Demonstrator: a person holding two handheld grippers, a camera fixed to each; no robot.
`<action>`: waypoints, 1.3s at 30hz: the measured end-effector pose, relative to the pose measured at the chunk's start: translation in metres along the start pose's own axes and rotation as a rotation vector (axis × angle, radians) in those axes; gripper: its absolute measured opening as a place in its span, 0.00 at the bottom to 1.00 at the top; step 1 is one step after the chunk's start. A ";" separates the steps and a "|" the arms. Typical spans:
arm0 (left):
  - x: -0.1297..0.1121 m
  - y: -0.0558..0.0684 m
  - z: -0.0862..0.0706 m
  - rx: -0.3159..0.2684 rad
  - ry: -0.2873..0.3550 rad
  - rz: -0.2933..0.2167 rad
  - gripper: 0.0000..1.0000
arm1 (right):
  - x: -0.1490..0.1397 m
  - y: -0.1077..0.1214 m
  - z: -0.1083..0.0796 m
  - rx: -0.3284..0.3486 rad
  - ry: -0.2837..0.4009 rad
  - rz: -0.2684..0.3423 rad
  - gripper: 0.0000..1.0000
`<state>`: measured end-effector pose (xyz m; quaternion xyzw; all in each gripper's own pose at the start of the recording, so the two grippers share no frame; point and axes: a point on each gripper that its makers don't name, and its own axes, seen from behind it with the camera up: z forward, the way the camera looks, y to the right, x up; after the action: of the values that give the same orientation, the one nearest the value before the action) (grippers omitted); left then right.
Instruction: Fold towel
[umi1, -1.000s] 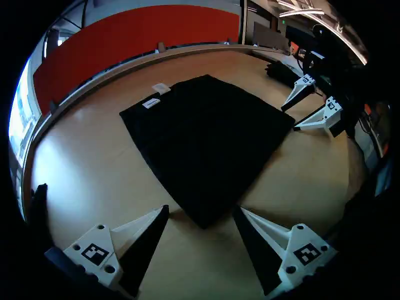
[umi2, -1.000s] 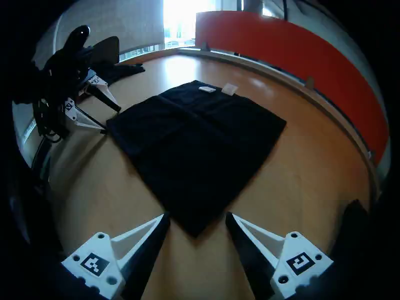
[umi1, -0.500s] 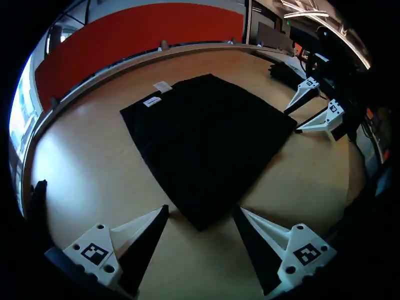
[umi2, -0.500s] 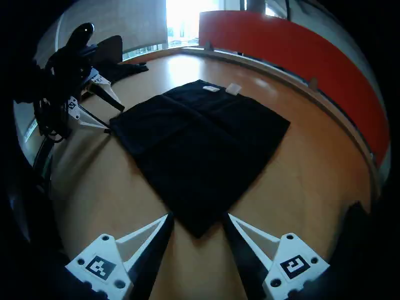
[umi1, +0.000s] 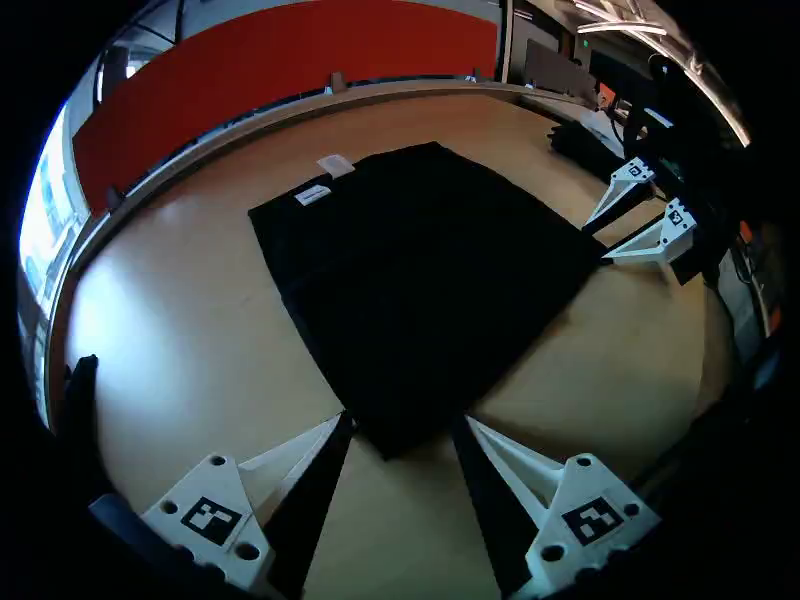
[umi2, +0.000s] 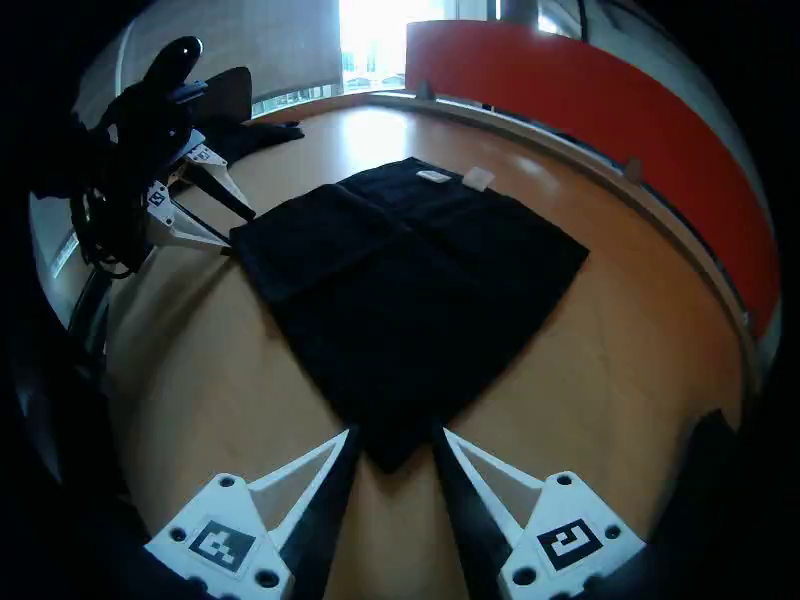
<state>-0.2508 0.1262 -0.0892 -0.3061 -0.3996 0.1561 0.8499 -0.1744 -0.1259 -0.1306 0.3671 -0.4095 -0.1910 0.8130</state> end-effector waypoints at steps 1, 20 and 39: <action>0.000 0.001 0.000 0.001 -0.002 -0.001 0.66 | 0.000 0.000 0.000 -0.001 0.000 0.001 0.46; 0.002 0.002 0.001 0.028 -0.020 -0.054 0.19 | 0.004 0.002 -0.003 -0.030 0.008 0.090 0.24; 0.023 0.006 -0.019 0.036 0.021 -0.111 0.16 | 0.028 0.009 -0.023 -0.054 0.062 0.083 0.23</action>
<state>-0.2217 0.1350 -0.0884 -0.2695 -0.4041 0.1127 0.8668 -0.1389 -0.1273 -0.1184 0.3335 -0.3939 -0.1566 0.8421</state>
